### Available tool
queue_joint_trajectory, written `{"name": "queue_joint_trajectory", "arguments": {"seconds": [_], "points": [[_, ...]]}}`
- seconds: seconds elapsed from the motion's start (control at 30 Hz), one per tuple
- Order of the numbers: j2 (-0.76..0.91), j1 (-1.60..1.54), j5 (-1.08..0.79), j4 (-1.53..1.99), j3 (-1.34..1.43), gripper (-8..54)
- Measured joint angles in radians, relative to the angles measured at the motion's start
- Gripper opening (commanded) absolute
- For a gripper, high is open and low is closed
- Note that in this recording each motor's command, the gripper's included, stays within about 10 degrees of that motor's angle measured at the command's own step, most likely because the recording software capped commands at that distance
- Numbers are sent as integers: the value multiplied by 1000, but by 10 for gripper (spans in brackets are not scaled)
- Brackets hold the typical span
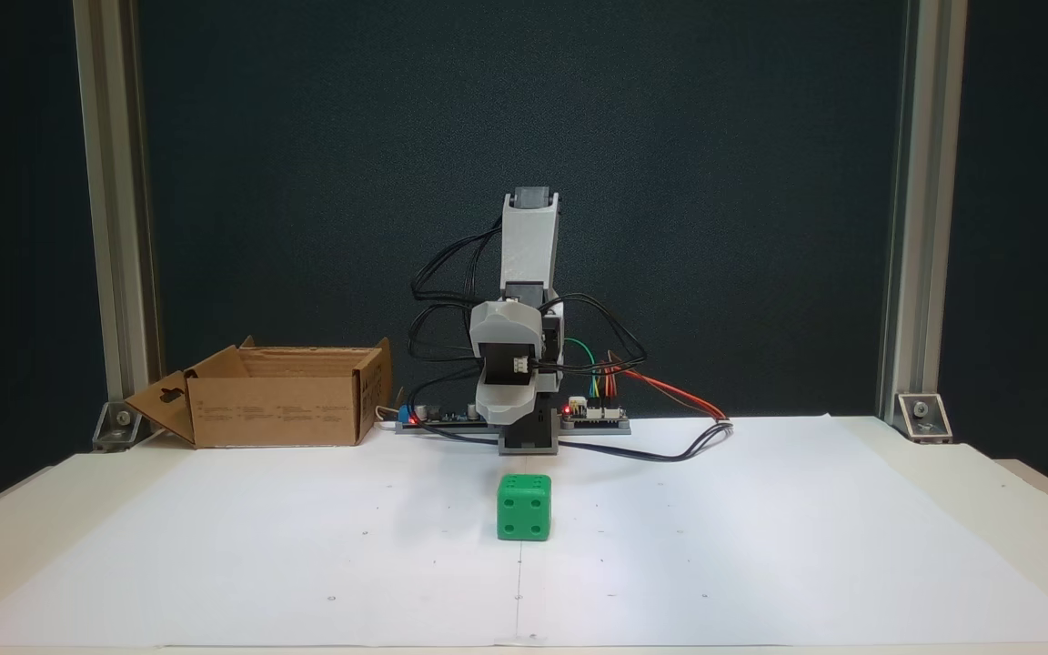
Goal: Grasp a green dice and put it in the bin.
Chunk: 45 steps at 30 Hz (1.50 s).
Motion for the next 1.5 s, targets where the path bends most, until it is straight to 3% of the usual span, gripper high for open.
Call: {"name": "queue_joint_trajectory", "arguments": {"seconds": [1.03,1.5], "points": [[0,3,2,-38,-44,438],[0,18,57,864,-643,432]]}}
